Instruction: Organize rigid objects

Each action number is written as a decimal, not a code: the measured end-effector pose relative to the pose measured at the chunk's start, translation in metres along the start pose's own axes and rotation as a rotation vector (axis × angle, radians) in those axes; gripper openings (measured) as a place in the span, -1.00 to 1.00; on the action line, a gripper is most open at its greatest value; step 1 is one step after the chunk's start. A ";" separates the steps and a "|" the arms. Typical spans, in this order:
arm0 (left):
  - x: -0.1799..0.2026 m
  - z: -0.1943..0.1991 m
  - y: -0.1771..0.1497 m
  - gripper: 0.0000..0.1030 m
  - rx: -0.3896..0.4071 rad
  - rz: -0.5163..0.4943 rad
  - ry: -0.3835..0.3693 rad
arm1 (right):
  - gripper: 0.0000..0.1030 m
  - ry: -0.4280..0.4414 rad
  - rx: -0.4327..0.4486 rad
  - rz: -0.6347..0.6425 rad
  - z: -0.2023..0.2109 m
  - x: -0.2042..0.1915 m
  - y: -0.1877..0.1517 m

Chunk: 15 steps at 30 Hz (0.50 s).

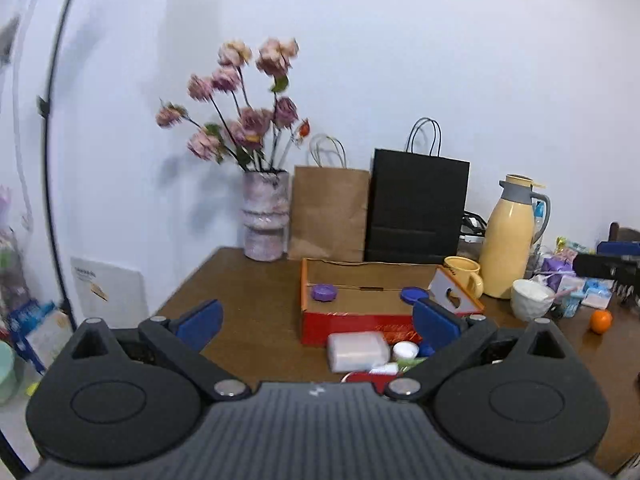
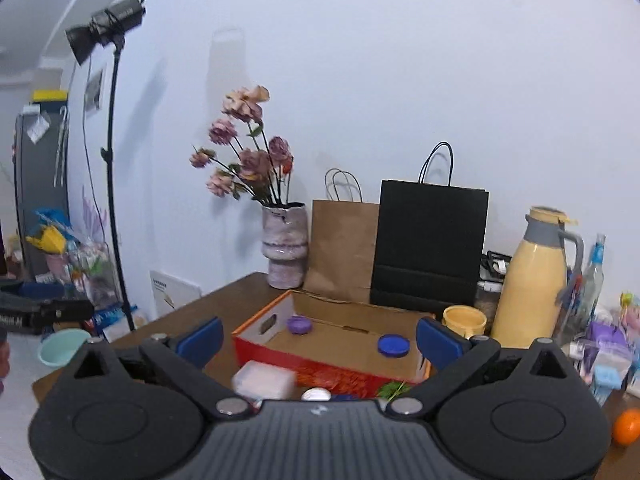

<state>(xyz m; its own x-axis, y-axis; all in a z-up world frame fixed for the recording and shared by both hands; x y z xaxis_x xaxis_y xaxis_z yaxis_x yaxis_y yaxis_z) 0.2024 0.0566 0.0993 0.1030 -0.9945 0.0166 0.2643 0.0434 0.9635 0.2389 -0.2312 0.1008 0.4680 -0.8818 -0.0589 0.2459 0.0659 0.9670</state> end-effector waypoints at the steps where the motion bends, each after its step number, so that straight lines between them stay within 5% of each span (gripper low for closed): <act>1: -0.001 0.012 -0.012 1.00 0.029 -0.002 0.007 | 1.00 0.002 0.008 -0.005 0.007 -0.005 -0.011; 11: -0.008 0.096 -0.090 1.00 0.056 -0.033 0.084 | 1.00 -0.127 0.049 0.006 0.087 -0.060 -0.117; 15: -0.003 0.123 -0.114 1.00 0.083 -0.055 0.106 | 1.00 -0.098 0.058 -0.083 0.121 -0.077 -0.149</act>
<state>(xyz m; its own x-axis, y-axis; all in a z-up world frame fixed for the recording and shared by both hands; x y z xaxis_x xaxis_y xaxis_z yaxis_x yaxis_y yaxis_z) 0.0536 0.0428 0.0220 0.1929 -0.9793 -0.0609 0.1926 -0.0231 0.9810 0.0635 -0.2295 -0.0085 0.3625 -0.9246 -0.1173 0.2294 -0.0335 0.9728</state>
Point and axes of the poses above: each gripper's, at about its wrist camera, not at the fingertips, and z roughly against the way its jaws point, x to its right, y to its top, the point moved 1 cm from there along -z, roughly the way its jaws point, and after that the axes turned 7 degrees about y, right-handed, at the moved point
